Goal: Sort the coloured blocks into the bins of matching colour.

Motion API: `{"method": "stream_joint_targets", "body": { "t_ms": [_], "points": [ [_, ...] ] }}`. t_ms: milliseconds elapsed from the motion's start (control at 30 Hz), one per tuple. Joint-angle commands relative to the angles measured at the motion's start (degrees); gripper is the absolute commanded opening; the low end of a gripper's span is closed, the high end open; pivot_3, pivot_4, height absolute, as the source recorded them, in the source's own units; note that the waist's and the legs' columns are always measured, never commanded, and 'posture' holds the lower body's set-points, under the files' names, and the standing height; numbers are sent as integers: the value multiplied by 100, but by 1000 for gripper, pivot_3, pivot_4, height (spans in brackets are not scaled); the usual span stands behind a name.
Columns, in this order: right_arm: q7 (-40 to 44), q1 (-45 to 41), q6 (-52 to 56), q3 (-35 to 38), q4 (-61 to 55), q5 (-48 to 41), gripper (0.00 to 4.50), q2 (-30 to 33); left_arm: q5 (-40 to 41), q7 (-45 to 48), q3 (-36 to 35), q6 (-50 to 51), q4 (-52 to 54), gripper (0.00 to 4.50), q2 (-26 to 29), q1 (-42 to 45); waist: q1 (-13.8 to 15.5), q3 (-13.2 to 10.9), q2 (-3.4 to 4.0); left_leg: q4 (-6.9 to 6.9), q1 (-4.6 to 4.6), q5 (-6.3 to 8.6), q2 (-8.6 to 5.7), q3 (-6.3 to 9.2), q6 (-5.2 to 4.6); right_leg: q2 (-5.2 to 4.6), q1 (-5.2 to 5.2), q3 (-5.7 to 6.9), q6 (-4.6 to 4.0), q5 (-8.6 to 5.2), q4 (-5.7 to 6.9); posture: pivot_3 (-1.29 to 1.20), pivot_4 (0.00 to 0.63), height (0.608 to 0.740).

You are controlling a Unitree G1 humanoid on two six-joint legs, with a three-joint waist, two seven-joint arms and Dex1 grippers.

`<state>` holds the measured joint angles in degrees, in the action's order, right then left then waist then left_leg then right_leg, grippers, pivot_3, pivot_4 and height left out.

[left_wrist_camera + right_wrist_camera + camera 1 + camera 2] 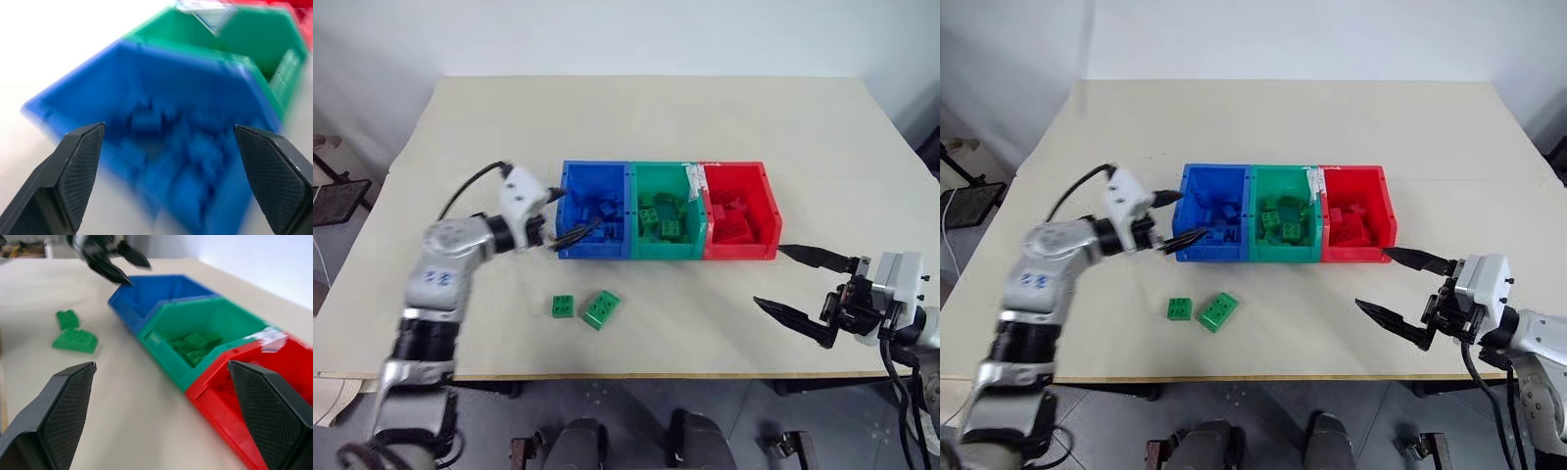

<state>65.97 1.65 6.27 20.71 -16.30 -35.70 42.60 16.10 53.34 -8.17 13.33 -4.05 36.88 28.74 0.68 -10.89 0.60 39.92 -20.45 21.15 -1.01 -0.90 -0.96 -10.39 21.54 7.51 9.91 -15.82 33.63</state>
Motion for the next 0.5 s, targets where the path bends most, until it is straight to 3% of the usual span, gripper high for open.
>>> {"method": "stream_joint_targets", "body": {
  "t_ms": [33,133,267,400,500],
  "points": [
    [360,-231,-239,-187,174,87,4500,118,389,707,-621,-552,-247,4477,516,-456,48,0,0,3,-1,0,-3,3,0,-3,-3,1,0,0,1,0,150,740],
    [667,-388,-417,-431,364,292,4500,191,294,1175,-830,-1180,-648,4477,992,-929,82,0,0,6,-1,1,-6,1,-1,-4,-3,0,0,0,0,0,150,740],
    [866,-747,-411,-714,623,319,4500,183,419,1490,-831,-1405,-271,4477,1249,-1386,90,-1,-2,6,-3,3,-7,2,-3,-6,-4,1,0,0,0,0,150,740],
    [916,-824,-399,-800,704,349,4500,200,606,1726,-288,-621,869,4477,1359,-1794,77,0,-1,5,-5,4,-6,7,-1,-6,-3,3,0,0,2,0,150,740],
    [868,-705,-353,-747,652,332,4500,234,701,1191,135,469,2059,4477,1322,-1946,72,0,-1,2,-5,6,-5,6,0,-6,-2,2,0,0,2,0,150,740]
  ]
}}
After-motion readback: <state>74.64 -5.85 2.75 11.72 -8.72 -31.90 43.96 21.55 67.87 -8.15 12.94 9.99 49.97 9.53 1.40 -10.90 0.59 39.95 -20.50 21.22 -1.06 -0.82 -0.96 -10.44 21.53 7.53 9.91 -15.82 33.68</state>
